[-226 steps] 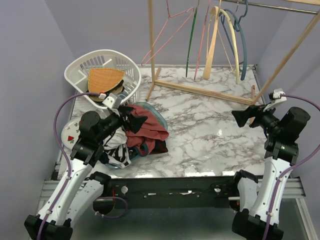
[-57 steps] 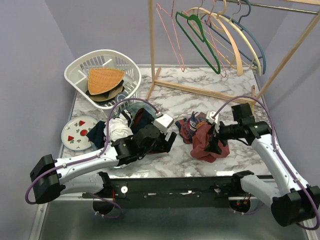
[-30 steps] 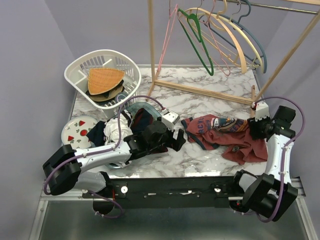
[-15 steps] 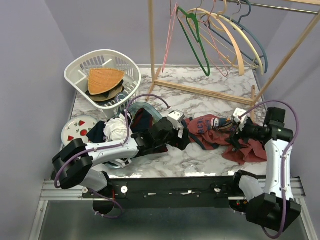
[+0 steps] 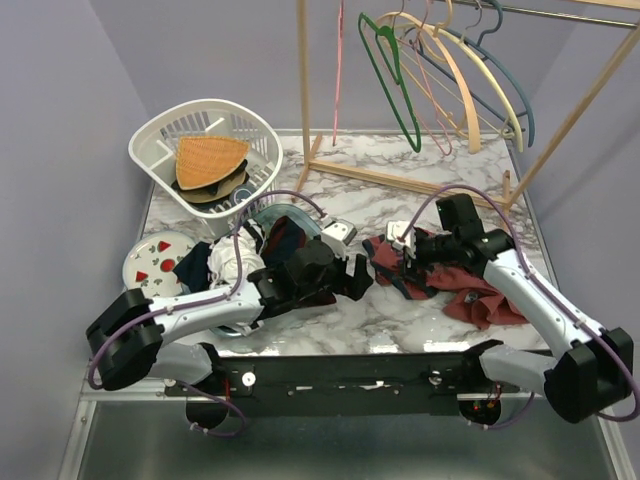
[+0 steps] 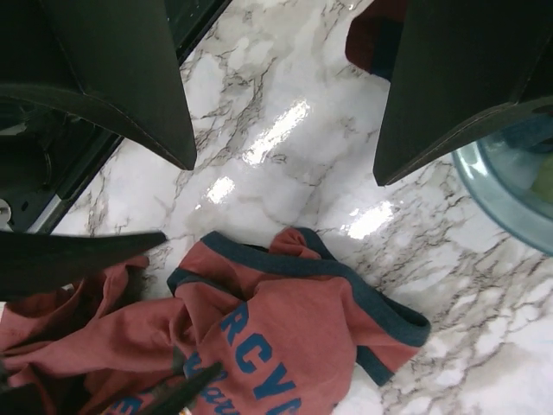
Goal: Place the tank top on the hanger
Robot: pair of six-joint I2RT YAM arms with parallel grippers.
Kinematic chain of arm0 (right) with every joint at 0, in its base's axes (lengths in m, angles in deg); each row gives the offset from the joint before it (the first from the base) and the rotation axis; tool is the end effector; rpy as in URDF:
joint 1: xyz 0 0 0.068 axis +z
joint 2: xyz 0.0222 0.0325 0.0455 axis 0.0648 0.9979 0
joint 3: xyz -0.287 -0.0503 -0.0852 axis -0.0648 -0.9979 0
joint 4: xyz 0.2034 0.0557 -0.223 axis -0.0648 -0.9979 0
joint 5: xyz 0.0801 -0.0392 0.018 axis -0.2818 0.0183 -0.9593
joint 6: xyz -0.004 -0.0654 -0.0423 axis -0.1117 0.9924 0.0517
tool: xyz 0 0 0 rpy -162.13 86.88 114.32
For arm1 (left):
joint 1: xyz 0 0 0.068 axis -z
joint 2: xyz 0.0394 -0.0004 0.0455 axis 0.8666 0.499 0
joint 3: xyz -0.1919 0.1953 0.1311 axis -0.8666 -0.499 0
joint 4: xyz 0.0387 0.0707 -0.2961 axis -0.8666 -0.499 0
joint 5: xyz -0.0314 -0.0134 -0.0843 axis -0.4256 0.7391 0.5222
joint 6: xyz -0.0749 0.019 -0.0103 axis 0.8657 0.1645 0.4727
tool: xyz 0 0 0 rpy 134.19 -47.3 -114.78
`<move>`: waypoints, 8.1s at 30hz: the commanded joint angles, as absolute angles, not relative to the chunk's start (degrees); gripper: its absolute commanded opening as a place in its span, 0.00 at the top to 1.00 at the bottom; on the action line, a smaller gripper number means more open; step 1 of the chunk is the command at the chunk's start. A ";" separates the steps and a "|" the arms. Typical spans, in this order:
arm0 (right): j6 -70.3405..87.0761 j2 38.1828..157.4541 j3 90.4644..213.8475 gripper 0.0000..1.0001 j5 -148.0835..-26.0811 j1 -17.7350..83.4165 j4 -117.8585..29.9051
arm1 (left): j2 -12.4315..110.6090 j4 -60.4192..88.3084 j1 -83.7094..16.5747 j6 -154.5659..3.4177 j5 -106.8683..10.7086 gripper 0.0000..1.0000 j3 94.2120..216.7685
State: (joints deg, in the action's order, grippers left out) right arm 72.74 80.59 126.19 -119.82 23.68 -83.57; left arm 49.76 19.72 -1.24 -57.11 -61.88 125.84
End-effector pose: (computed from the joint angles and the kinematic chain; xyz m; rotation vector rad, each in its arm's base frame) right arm 0.2309 0.1297 0.2639 -1.6406 1.6123 0.5586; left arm 0.1880 -0.2984 0.2278 0.4668 2.0802 -0.8644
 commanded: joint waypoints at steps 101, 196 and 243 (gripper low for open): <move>38.30 61.38 139.27 0.99 -104.93 11.01 -86.09 | 74.41 31.88 0.58 -61.67 -61.44 0.34 136.94; 44.89 57.96 126.78 0.40 -94.38 9.43 -92.23 | 54.02 2.98 -5.66 -66.50 -57.21 0.44 146.50; 6.57 104.36 194.38 0.16 -87.00 7.84 -83.11 | 34.59 -3.28 -7.24 -86.54 -65.39 0.01 136.76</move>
